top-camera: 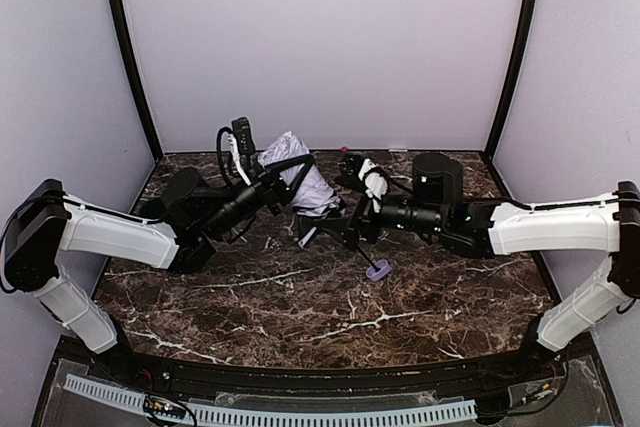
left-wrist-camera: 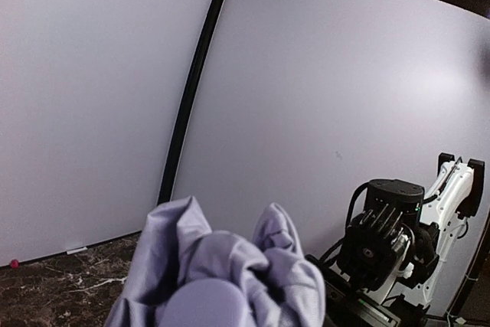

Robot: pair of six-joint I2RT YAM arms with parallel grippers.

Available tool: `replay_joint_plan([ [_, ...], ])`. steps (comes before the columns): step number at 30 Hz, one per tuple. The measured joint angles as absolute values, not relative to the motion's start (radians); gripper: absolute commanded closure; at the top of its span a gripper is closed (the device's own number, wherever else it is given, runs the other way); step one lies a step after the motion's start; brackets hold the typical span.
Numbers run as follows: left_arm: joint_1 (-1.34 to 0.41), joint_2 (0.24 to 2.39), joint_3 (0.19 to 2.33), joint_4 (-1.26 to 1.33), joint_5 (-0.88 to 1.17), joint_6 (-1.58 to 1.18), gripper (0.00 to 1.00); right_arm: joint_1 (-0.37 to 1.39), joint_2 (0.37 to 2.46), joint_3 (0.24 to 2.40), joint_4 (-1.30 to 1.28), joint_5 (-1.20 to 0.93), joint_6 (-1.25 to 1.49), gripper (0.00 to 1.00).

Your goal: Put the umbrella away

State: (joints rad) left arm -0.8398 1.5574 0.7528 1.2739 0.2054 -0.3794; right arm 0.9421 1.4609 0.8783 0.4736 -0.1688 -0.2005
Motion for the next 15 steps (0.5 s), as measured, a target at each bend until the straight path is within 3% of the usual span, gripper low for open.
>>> replay_joint_plan([
  [8, -0.839, 1.542, 0.749, 1.286, 0.330, -0.227, 0.92, 0.789, 1.299, 0.900, 0.105, -0.553, -0.227, 0.00],
  [15, -0.840, 1.517, 0.783, 1.199, 0.504, -0.121, 0.92, 0.781, 1.351, 1.025, 0.059, -0.702, -0.139, 0.02],
])
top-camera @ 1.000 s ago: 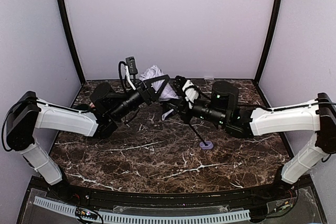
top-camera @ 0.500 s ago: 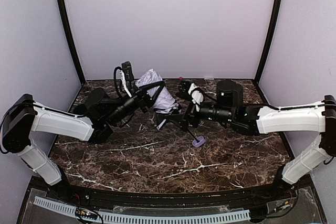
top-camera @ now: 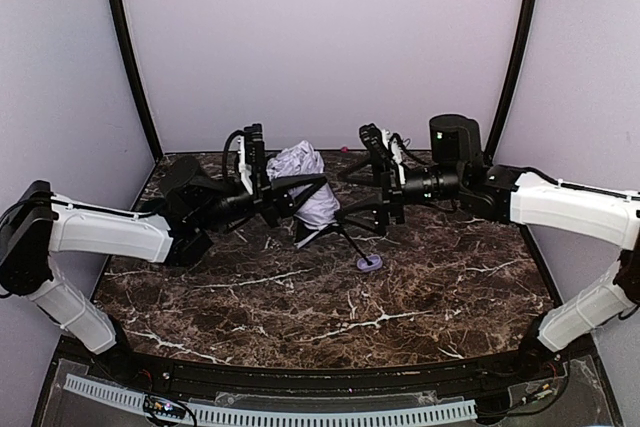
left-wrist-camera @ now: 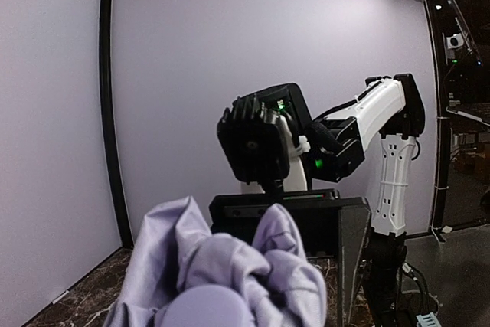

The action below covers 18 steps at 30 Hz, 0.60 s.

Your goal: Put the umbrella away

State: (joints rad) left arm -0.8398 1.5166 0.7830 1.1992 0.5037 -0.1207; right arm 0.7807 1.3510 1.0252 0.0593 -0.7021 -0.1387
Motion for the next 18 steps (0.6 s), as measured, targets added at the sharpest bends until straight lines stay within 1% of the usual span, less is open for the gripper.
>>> replay_joint_plan([
  [2, -0.840, 1.503, 0.816, 1.122, 0.531, -0.095, 0.93, 0.786, 1.390, 1.060, 0.094, -0.712, -0.094, 0.02],
  [3, -0.840, 1.497, 0.829, 1.089, 0.541, -0.084, 0.95, 0.788, 1.402, 1.068, 0.107, -0.715, -0.083, 0.02],
  [6, -0.840, 1.483, 0.872, 0.987, 0.558, -0.062, 1.00, 0.807, 1.437, 1.090, 0.133, -0.717, -0.059, 0.07],
  [10, -0.840, 1.488, 0.971, 0.828, 0.575, -0.056, 1.00, 0.834, 1.480, 1.119, 0.147, -0.691, -0.047, 0.21],
  [14, -0.840, 1.512, 1.060, 0.708, 0.609, -0.057, 1.00, 0.841, 1.490, 1.124, 0.162, -0.657, -0.038, 0.40],
  [18, -0.840, 1.523, 1.146, 0.570, 0.620, -0.032, 1.00, 0.846, 1.488, 1.158, 0.158, -0.640, -0.037, 0.51],
])
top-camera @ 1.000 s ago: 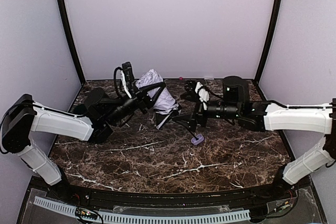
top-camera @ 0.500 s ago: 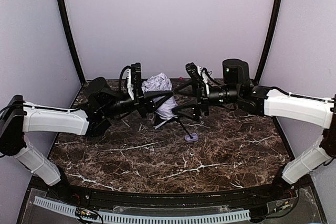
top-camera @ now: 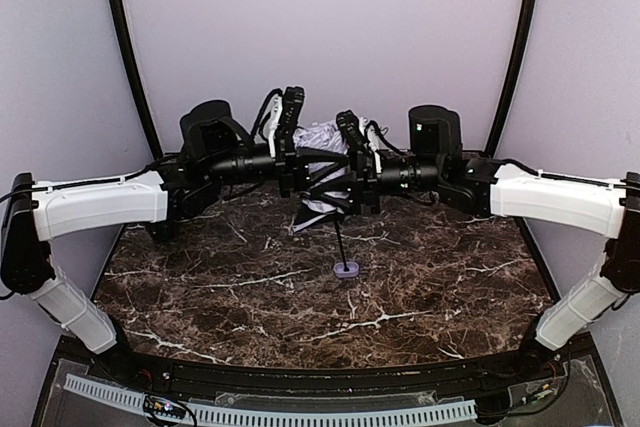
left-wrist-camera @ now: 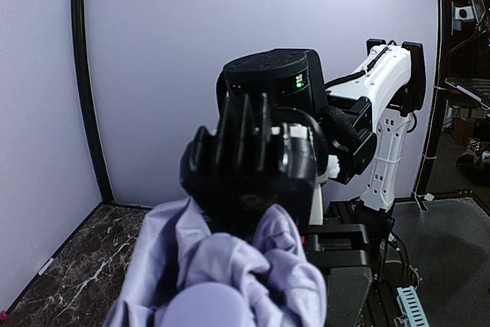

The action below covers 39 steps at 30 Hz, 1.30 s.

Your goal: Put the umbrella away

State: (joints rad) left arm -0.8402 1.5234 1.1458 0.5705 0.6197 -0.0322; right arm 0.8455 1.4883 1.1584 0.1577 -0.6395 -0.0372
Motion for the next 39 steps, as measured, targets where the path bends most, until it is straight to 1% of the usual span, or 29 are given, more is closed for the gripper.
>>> replay_joint_plan([
  [2, -0.844, 1.523, 1.187, 0.501, 0.624, -0.001, 1.00, 0.849, 1.488, 1.175, 0.146, -0.636, -0.041, 0.57],
  [10, -0.848, 1.520, 1.355, 0.344, 0.637, 0.048, 1.00, 0.847, 1.488, 1.334, 0.019, -0.640, -0.070, 0.71],
  [16, -0.865, 1.520, 1.520, 0.231, 0.622, 0.072, 1.00, 0.850, 1.488, 1.485, -0.062, -0.636, -0.093, 0.75],
  [17, -0.868, 1.520, 1.533, 0.222, 0.620, 0.074, 1.00, 0.852, 1.488, 1.494, -0.062, -0.636, -0.096, 0.77],
  [19, -0.871, 1.520, 1.546, 0.205, 0.611, 0.077, 1.00, 0.854, 1.488, 1.496, -0.055, -0.634, -0.098, 0.77],
  [21, -0.871, 1.521, 1.534, 0.197, 0.603, 0.081, 1.00, 0.854, 1.483, 1.453, -0.012, -0.627, -0.102, 0.74],
  [22, -0.871, 1.521, 1.509, 0.209, 0.602, 0.083, 1.00, 0.854, 1.475, 1.399, 0.044, -0.623, -0.104, 0.74],
  [24, -0.870, 1.526, 1.398, 0.272, 0.619, 0.083, 1.00, 0.849, 1.459, 1.227, 0.194, -0.611, -0.105, 0.73],
  [25, -0.868, 1.539, 1.304, 0.348, 0.634, 0.083, 1.00, 0.847, 1.460, 1.097, 0.319, -0.599, -0.100, 0.74],
  [27, -0.862, 1.618, 1.131, 0.469, 0.665, 0.071, 1.00, 0.840, 1.515, 0.894, 0.491, -0.590, -0.076, 0.76],
  [29, -0.844, 1.768, 1.037, 0.619, 0.710, 0.046, 1.00, 0.817, 1.652, 0.752, 0.662, -0.583, -0.037, 0.76],
  [30, -0.833, 1.848, 1.023, 0.696, 0.731, 0.021, 1.00, 0.803, 1.726, 0.713, 0.747, -0.582, -0.008, 0.76],
  [32, -0.825, 1.974, 1.010, 0.799, 0.759, -0.028, 1.00, 0.794, 1.833, 0.670, 0.828, -0.582, 0.050, 0.76],
  [34, -0.822, 2.008, 0.997, 0.873, 0.774, -0.051, 1.00, 0.794, 1.866, 0.658, 0.888, -0.584, 0.066, 0.75],
  [38, -0.808, 2.003, 0.992, 0.889, 0.794, -0.060, 1.00, 0.800, 1.868, 0.658, 0.908, -0.579, 0.073, 0.75],
  [39, -0.806, 2.003, 0.992, 0.889, 0.799, -0.060, 0.92, 0.801, 1.869, 0.658, 0.911, -0.578, 0.074, 0.75],
])
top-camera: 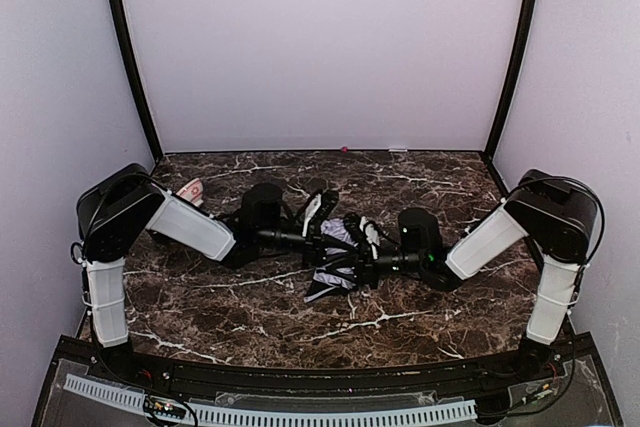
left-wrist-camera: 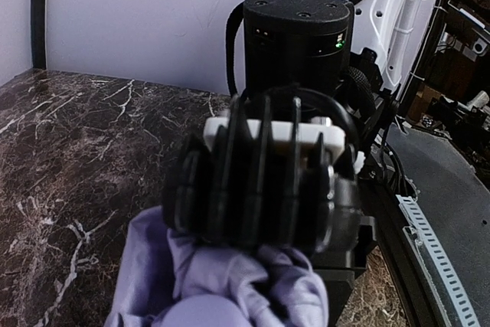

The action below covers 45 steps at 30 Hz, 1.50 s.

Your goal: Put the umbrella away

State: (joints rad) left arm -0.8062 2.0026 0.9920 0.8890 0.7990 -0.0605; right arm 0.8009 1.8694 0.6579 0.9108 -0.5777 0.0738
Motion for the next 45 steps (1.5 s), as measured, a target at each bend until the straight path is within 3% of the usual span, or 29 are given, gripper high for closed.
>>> replay_joint_plan([
  [2, -0.804, 2.003, 0.992, 0.889, 0.809, -0.060, 0.53, 0.803, 1.869, 0.658, 0.913, -0.574, 0.076, 0.75],
  [3, -0.803, 2.003, 0.993, 0.888, 0.812, -0.062, 0.22, 0.804, 1.869, 0.658, 0.913, -0.574, 0.078, 0.75],
  [4, -0.802, 2.003, 0.993, 0.888, 0.813, -0.064, 0.03, 0.804, 1.869, 0.658, 0.913, -0.576, 0.080, 0.75],
  [10, -0.775, 1.924, 0.921, 0.863, 0.802, -0.094, 0.01, 0.781, 1.836, 0.705, 0.775, -0.584, 0.089, 0.76],
  [22, -0.745, 1.418, 0.849, 0.698, 0.575, -0.023, 0.01, 0.758, 1.654, 0.829, 0.478, -0.772, 0.196, 0.72],
  [29, -0.745, 1.325, 0.772, 0.589, 0.468, 0.042, 0.01, 0.759, 1.559, 0.831, 0.333, -0.815, 0.248, 0.71],
  [32, -0.745, 1.322, 0.760, 0.551, 0.425, 0.050, 0.01, 0.759, 1.510, 0.869, 0.209, -0.656, 0.239, 0.72],
  [38, -0.745, 1.324, 0.764, 0.477, 0.274, 0.050, 0.01, 0.783, 1.504, 0.998, -0.039, 0.010, 0.147, 0.72],
  [42, -0.745, 1.324, 0.768, 0.421, 0.180, 0.060, 0.01, 0.820, 1.585, 1.073, -0.140, 0.452, 0.019, 0.74],
  [45, -0.745, 1.324, 0.768, 0.395, 0.129, 0.070, 0.01, 0.848, 1.682, 1.104, -0.170, 0.670, -0.062, 0.71],
])
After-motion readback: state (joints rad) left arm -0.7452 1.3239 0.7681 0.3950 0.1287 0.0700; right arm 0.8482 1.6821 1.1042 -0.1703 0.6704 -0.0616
